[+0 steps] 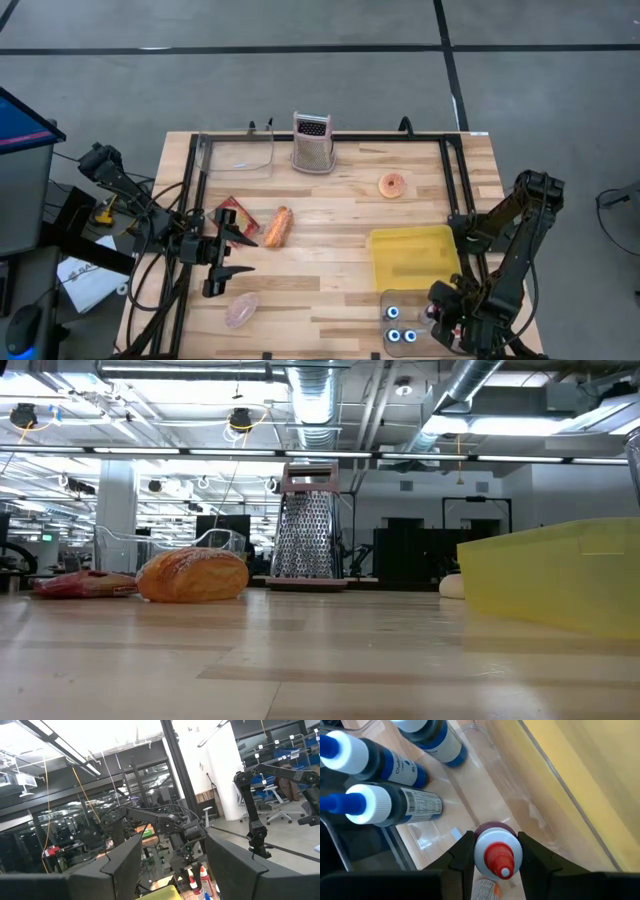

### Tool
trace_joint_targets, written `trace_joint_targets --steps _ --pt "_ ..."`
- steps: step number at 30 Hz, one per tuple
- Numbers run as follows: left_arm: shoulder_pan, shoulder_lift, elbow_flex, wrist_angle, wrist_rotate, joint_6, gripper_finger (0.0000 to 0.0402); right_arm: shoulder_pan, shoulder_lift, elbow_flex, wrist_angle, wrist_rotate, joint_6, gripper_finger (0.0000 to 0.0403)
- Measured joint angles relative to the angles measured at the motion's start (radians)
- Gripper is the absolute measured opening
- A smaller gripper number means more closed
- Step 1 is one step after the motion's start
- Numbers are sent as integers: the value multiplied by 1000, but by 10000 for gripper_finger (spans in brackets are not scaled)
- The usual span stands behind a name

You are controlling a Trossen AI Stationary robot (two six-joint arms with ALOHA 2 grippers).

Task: Pick & Place Food Item
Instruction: Put the red food coloring bottle into the bottom transparent bin, then put the brown donut into the top transparent bin

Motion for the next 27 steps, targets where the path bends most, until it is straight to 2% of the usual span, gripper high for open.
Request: trace_joint_targets --steps 7,10,18,27 --pt "0 0 0 0 0 0 213 0 2 -1 13 -28 -6 181" --pt "0 0 0 0 0 0 213 0 3 -2 21 -29 -4 199" --pt "0 0 0 0 0 0 213 0 3 11 39 -17 -8 200" --pt "0 0 0 0 0 0 213 -2 3 92 -99 142 -46 203"
